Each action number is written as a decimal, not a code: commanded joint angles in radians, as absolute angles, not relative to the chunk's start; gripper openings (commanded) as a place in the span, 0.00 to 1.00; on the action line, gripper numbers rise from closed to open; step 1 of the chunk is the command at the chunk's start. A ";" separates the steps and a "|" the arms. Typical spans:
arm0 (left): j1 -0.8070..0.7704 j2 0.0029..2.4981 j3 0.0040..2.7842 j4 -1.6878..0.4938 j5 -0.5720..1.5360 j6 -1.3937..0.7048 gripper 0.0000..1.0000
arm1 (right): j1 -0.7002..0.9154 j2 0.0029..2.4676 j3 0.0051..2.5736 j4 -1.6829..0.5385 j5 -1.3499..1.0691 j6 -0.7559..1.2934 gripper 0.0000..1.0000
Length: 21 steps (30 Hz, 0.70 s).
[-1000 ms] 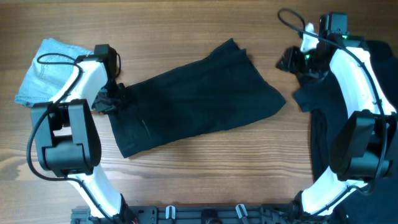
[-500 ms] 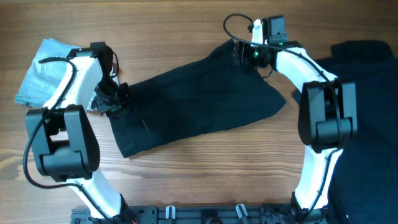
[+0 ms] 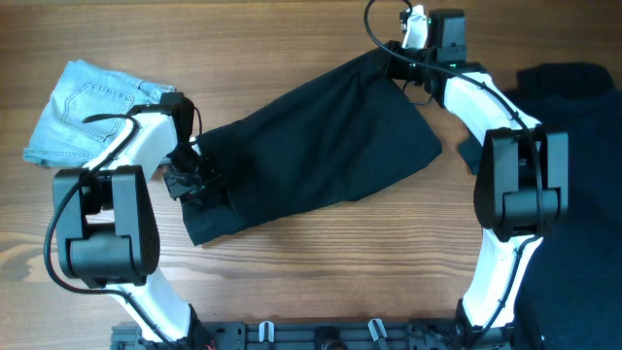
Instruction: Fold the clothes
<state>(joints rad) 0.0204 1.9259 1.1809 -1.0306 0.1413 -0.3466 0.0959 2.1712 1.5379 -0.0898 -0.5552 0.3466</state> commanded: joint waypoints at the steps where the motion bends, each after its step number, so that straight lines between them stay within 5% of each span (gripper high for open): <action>1: 0.017 1.924 1.164 -1.013 0.149 -0.352 0.44 | 0.113 2.165 1.546 -0.087 -0.443 0.392 0.71; 4: 0.017 1.924 1.164 -1.010 0.148 -0.352 0.44 | 0.094 2.153 1.547 -0.177 -0.394 0.372 0.96; 8: 0.018 1.924 1.174 -1.010 0.141 -0.343 0.43 | -0.014 1.994 1.547 -0.491 -0.408 0.227 0.96; 11: 0.018 1.916 1.231 -1.039 0.138 -0.318 0.41 | -0.068 1.867 1.547 -0.757 -0.392 0.183 0.82; 14: 0.018 1.896 1.314 -1.061 0.138 -0.318 0.33 | -0.076 1.834 1.536 -1.068 -0.244 0.188 0.88; 17: 0.018 1.896 1.359 -1.031 0.139 -0.322 0.22 | -0.076 1.846 1.391 -1.052 -0.208 0.222 0.89; 21: 0.017 1.896 1.364 -0.941 0.137 -0.317 0.19 | -0.076 1.851 1.184 -0.831 -0.346 0.236 0.87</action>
<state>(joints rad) 0.0196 1.9182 1.3449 -0.9871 0.1429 -0.3267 -0.0765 1.8359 1.2804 -0.9340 -0.2523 0.2237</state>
